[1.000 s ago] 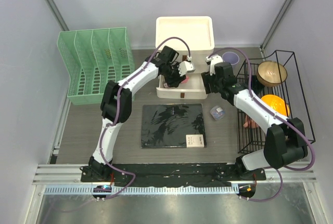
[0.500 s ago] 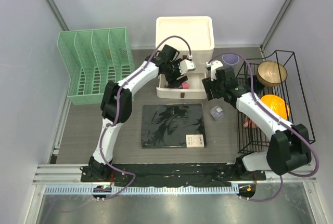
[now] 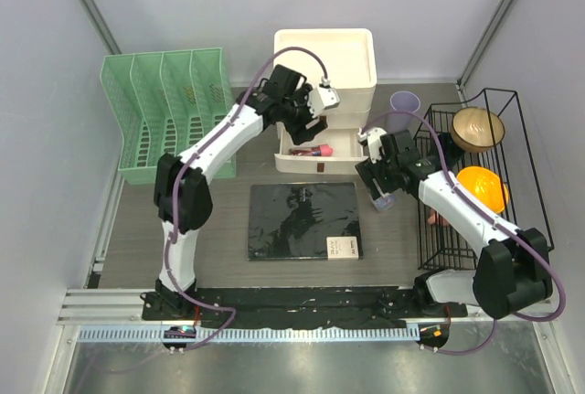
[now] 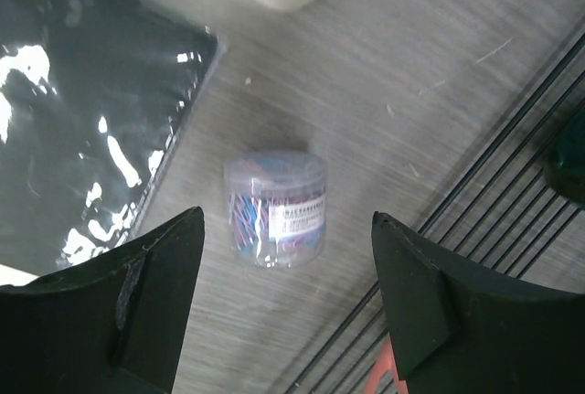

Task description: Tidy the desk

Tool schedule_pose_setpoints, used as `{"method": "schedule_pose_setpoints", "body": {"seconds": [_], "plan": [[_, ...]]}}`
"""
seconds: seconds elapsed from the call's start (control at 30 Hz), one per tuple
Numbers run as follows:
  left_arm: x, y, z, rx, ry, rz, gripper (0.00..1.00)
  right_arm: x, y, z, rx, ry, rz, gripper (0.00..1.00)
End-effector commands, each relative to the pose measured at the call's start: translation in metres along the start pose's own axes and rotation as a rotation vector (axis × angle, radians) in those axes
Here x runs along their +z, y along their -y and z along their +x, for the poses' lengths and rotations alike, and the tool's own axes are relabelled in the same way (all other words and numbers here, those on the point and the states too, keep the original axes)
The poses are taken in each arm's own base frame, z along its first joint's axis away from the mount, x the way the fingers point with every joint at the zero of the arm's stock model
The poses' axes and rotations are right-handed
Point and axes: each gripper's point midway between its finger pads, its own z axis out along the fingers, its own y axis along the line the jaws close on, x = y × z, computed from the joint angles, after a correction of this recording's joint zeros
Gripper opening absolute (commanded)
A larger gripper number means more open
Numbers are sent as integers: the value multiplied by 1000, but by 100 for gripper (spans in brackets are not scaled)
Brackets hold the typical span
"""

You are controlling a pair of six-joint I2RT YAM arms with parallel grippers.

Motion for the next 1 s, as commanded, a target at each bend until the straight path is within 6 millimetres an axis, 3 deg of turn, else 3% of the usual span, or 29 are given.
{"method": "schedule_pose_setpoints", "body": {"seconds": [0.0,0.17,0.2,0.23,0.43,0.6,0.67,0.77,0.97], "plan": [[-42,2,-16,-32,48,-70,79,-6,7,16,-68,-48,26,79],[-55,9,2,-34,41,-116,80,5,6,28,-108,-106,17,79],[-64,7,0,-31,53,-136,81,11,5,32,-118,-129,8,79],[-61,13,12,-40,31,-128,81,14,5,34,-125,-141,9,79],[-77,14,30,-64,43,-165,82,39,4,48,-170,-196,-4,79],[-85,14,50,-91,29,-182,82,50,3,53,-187,-225,-11,71],[-90,15,56,-102,28,-184,82,50,2,50,-187,-218,-22,65],[-98,11,62,-114,33,-205,82,43,0,40,-177,-191,-37,47],[-105,10,79,-152,35,-217,82,17,-2,-3,-142,-106,-80,37]]}}
